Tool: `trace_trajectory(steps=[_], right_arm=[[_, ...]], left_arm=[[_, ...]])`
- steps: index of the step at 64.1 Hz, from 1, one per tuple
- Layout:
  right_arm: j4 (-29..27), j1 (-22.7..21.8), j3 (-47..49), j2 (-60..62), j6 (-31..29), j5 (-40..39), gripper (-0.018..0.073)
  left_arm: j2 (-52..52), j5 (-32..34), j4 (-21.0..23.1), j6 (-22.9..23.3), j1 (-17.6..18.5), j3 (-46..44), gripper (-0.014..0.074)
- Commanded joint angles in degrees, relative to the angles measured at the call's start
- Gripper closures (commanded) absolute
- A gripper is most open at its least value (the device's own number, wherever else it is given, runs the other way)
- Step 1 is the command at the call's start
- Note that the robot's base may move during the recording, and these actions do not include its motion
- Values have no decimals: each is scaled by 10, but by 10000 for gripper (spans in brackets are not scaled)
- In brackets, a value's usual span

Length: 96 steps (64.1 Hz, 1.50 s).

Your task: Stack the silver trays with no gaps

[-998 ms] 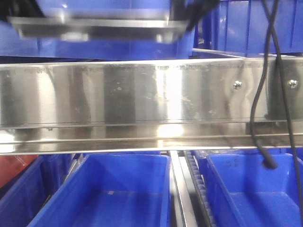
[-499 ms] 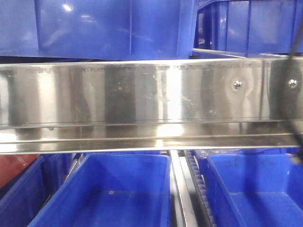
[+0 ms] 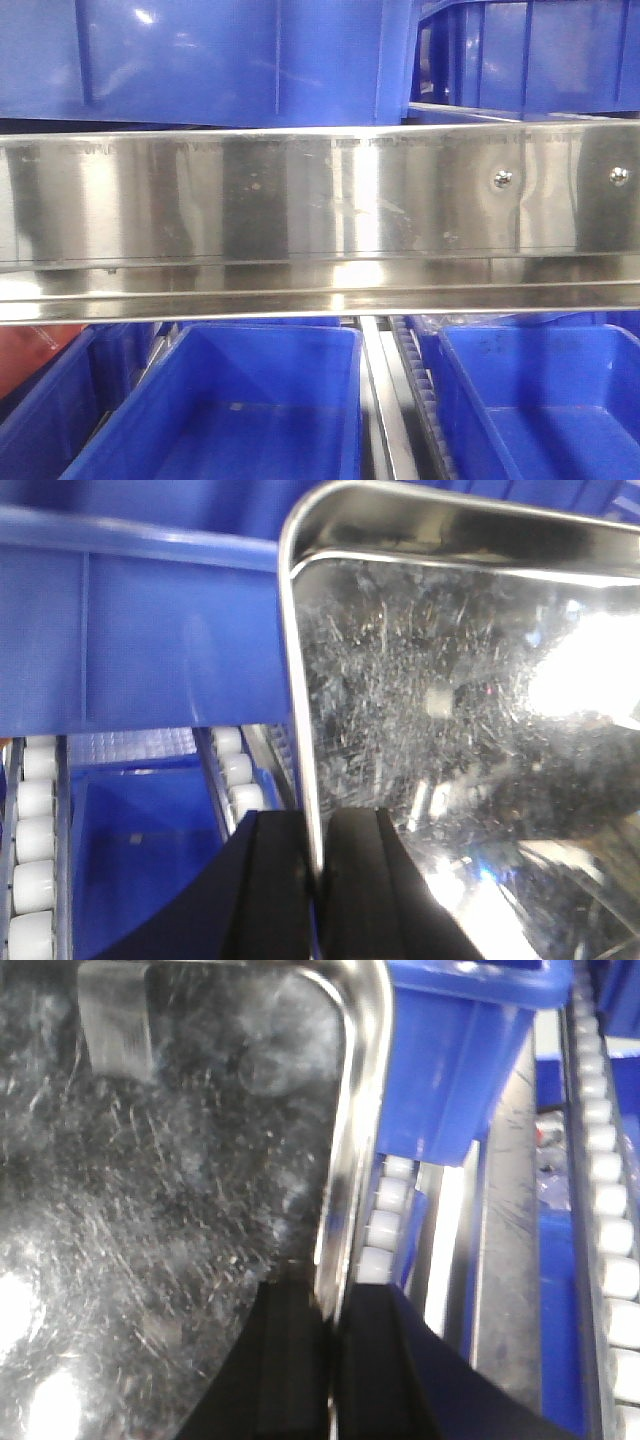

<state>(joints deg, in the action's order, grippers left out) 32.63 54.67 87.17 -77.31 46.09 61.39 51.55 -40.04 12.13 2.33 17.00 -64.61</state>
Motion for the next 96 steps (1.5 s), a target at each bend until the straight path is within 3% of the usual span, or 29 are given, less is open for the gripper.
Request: trace_trajectory(steps=[1,25,96], right_arm=[[22,9,1,5,-6,-6,618],[47,54,1,5,14,9,618],[62,67,1,20,33,14,618]], left_arm=[[-24,8,27,-2,9,-3,613],[-56,-9,14,-2,9,-3,613],[-43,4,16,-2,9,-3,613]])
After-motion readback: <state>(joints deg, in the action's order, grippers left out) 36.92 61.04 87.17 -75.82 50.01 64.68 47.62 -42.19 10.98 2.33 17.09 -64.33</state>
